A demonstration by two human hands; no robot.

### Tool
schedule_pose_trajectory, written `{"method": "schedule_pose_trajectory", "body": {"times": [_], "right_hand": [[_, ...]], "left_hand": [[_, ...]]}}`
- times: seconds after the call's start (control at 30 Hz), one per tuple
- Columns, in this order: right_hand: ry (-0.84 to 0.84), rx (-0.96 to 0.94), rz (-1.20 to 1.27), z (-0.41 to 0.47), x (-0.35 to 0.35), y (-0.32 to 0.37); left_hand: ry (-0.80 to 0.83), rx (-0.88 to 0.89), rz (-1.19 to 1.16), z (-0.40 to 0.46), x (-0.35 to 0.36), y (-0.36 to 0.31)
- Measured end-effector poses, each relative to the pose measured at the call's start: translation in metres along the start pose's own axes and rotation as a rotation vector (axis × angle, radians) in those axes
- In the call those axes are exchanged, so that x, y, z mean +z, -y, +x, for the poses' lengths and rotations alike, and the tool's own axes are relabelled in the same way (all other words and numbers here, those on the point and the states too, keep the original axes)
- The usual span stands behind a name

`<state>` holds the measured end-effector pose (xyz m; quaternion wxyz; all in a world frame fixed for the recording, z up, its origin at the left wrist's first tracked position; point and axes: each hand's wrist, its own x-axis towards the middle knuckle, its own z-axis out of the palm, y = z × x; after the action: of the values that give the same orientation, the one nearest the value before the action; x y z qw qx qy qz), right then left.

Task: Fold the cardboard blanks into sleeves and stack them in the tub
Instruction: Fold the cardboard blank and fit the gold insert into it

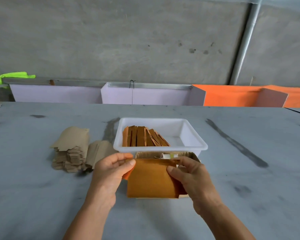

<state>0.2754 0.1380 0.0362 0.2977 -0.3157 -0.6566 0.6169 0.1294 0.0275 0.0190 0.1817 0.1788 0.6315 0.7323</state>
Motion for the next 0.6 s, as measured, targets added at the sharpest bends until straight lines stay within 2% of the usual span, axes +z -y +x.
{"method": "schedule_pose_trajectory", "body": {"times": [0.13, 0.23, 0.3, 0.37, 0.43, 0.5, 0.6], "right_hand": [[0.023, -0.114, -0.029, -0.011, -0.021, -0.010], [0.013, -0.269, -0.111, -0.016, -0.037, -0.022], [-0.062, -0.413, -0.258, -0.020, -0.043, -0.031], [-0.131, -0.627, -0.495, -0.021, -0.049, -0.039], [-0.079, -0.811, -0.730, -0.023, -0.055, -0.049], [-0.007, -0.863, -0.905, -0.025, -0.062, -0.061], [0.103, -0.841, -1.035, -0.035, -0.071, -0.074]], "left_hand": [[0.114, 0.111, 0.097, -0.017, 0.008, 0.006], [0.172, 0.279, 0.269, -0.027, 0.012, 0.011], [0.176, 0.474, 0.434, -0.034, 0.008, 0.017], [0.206, 0.744, 0.612, -0.039, 0.003, 0.023], [0.315, 0.965, 0.765, -0.045, -0.002, 0.032], [0.407, 1.071, 0.890, -0.051, -0.004, 0.044], [0.480, 1.093, 1.011, -0.059, -0.005, 0.056]]}}
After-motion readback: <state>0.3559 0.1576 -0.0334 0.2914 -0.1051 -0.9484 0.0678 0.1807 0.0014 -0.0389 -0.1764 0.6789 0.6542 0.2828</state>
